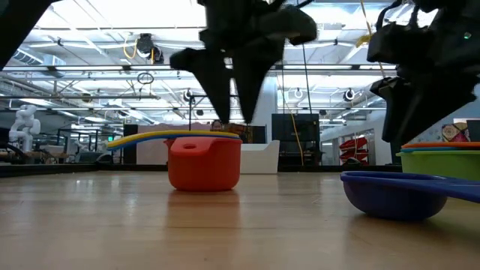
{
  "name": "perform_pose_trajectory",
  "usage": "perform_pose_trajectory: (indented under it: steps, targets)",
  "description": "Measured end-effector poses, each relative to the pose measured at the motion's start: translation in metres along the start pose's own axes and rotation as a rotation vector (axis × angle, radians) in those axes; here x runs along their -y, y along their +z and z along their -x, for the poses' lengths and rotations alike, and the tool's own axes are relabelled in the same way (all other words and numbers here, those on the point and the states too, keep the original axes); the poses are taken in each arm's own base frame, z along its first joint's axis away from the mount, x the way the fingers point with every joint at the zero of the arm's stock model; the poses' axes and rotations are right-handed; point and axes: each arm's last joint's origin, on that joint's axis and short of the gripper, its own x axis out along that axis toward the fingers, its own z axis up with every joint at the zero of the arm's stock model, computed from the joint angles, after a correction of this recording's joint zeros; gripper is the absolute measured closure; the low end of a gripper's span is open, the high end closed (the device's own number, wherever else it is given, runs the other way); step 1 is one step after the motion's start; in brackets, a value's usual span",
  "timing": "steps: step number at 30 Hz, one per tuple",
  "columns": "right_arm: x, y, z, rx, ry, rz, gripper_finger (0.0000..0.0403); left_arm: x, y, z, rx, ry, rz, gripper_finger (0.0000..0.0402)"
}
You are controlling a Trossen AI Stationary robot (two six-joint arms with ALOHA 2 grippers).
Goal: Nest measuring cups in basket
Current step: Stack the left nested measuring cups on top of the red measuring cup
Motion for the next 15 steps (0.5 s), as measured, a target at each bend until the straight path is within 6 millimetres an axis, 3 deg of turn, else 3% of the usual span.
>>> perform_pose_trajectory:
  steps: [7, 15]
  targets:
    - [0.003, 0.004, 0.0, 0.088, -0.123, -0.218, 0.0252, -0.016, -0.03, 0.029, -0.044, 0.177, -0.195, 0.0238]
    - [-0.001, 0.008, 0.001, 0.149, -0.082, -0.378, 0.0252, -0.001, -0.087, 0.058, 0.076, 0.218, -0.716, 0.0238]
